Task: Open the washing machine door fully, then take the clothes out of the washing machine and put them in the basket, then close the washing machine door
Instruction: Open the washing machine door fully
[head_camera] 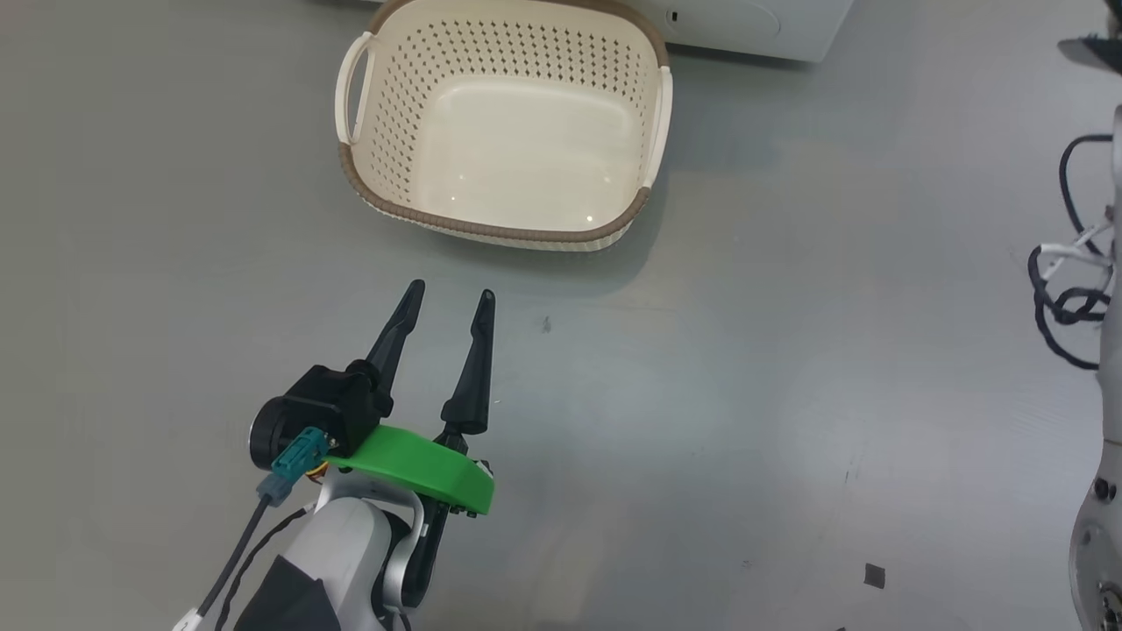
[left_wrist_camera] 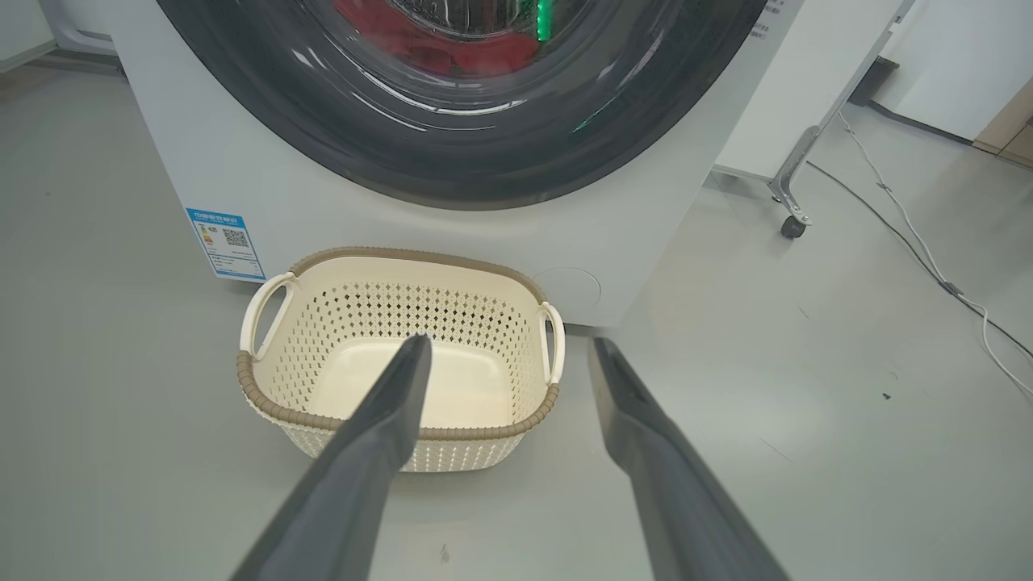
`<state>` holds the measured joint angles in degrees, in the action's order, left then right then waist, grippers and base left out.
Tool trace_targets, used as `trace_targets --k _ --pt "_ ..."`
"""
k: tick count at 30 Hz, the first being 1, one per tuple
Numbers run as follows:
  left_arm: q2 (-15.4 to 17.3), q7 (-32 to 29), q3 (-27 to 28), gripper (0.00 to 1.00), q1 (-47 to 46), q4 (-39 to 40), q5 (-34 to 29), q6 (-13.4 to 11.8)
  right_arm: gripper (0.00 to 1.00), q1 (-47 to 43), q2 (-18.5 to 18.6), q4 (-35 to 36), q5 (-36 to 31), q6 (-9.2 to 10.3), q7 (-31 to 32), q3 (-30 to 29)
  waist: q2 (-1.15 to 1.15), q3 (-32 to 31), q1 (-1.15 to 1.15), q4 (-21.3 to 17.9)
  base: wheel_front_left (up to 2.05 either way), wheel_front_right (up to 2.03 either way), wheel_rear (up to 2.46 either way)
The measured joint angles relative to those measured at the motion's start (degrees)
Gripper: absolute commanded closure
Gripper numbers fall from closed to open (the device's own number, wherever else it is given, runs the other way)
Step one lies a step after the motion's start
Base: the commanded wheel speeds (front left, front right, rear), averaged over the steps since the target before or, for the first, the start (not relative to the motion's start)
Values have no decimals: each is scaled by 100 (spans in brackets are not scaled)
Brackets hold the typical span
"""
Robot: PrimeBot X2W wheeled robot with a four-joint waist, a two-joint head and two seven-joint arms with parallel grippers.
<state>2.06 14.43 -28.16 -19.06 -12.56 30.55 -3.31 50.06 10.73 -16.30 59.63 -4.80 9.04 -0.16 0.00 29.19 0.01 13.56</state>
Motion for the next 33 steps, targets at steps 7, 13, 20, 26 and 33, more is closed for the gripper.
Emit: trace_targets --k 7,13,20,26,33 --pt "-9 0 -191 0 -136 12 110 -42 100 677 -24 -213 572 250 421 -316 0 228 0 189 0 0 0" --pt "-13 0 -364 0 -230 18 222 -52 100 1207 -88 -390 976 510 942 -330 0 382 0 343 0 0 0" --pt "-18 0 -586 0 -311 49 371 -99 100 1795 -35 -617 1139 838 1392 -316 0 548 0 512 0 0 0" --pt "-21 0 -733 0 -341 64 482 -101 100 2171 47 -835 1232 1000 1708 -332 0 662 0 663 0 0 0" --pt "-24 0 -675 0 -455 81 573 -153 100 2558 113 -1066 1256 1061 1929 -307 0 794 0 816 0 0 0"
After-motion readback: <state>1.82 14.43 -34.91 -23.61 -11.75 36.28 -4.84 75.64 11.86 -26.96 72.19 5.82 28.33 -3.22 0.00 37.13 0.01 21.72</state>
